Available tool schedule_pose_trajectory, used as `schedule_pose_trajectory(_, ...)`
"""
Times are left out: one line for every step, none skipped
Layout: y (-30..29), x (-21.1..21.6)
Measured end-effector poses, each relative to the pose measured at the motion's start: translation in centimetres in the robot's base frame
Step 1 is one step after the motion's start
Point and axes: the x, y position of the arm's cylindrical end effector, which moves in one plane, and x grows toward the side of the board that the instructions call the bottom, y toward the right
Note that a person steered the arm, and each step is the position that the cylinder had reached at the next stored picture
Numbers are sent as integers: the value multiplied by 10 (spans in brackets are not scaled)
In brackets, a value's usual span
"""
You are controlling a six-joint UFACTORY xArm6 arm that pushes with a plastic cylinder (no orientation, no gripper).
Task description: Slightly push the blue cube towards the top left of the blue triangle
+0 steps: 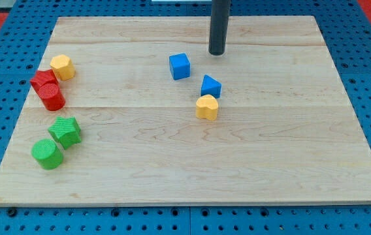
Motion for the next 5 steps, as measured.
schedule_pose_trajectory(-7, -17)
schedule_pose_trajectory(-34, -9)
schedule_pose_trajectory(-71, 14)
schedule_pose_trajectory(-68, 37)
schedule_pose_trajectory(-81, 19)
